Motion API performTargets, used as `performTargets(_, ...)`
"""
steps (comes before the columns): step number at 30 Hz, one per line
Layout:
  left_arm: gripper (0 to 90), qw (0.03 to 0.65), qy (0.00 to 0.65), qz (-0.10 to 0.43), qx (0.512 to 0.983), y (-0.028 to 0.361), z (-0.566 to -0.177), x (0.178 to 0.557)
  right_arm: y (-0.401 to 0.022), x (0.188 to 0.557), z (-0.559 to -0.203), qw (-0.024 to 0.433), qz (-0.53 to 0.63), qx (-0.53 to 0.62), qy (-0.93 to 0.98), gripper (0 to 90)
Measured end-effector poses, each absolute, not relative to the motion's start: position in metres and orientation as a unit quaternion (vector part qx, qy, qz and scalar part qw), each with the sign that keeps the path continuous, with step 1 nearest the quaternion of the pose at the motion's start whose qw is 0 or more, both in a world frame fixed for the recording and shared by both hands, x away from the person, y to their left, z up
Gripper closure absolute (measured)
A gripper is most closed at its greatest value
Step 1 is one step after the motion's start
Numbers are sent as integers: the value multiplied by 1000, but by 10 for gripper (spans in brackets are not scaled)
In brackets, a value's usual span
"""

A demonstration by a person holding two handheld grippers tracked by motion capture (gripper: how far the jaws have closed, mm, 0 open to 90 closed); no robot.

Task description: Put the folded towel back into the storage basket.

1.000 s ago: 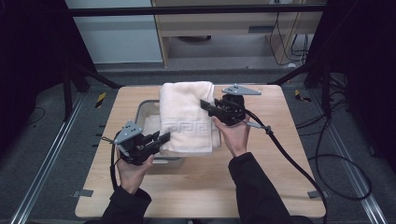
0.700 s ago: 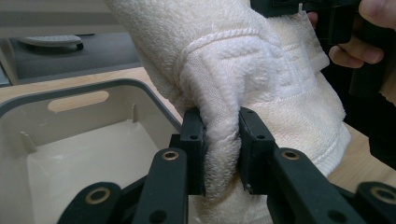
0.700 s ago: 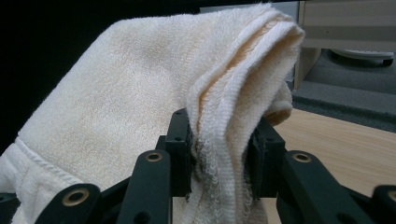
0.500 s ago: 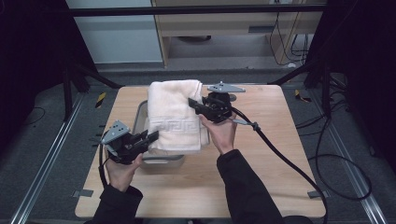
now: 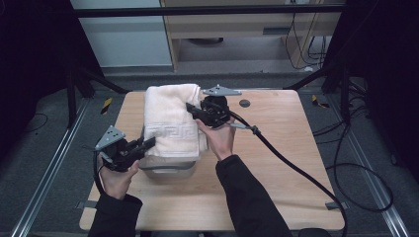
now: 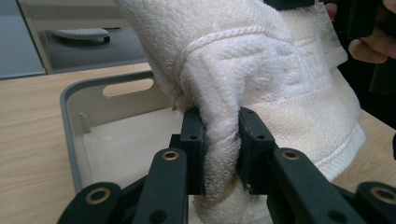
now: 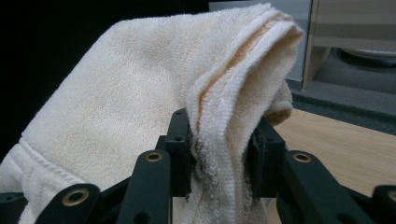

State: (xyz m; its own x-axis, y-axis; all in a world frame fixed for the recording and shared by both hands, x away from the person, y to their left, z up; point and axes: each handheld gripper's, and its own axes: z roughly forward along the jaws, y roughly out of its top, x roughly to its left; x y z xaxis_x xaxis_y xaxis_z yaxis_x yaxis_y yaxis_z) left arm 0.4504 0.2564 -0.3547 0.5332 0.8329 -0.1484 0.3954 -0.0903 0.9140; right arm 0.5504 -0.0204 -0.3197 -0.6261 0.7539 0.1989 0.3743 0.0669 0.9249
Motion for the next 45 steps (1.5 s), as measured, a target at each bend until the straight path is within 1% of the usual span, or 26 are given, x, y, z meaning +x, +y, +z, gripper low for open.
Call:
performTargets(15,736,497,457,215,706,276,-365,461,6,564,-335,165,551,405,711,660)
performTargets(31,736,463,475,211,718,281,-387,476,20,579,-368,160,528,422,720,657)
performTargets(45,735,437,487,204,728,282,-402,484,27,585,-388,161,506,427,732,653)
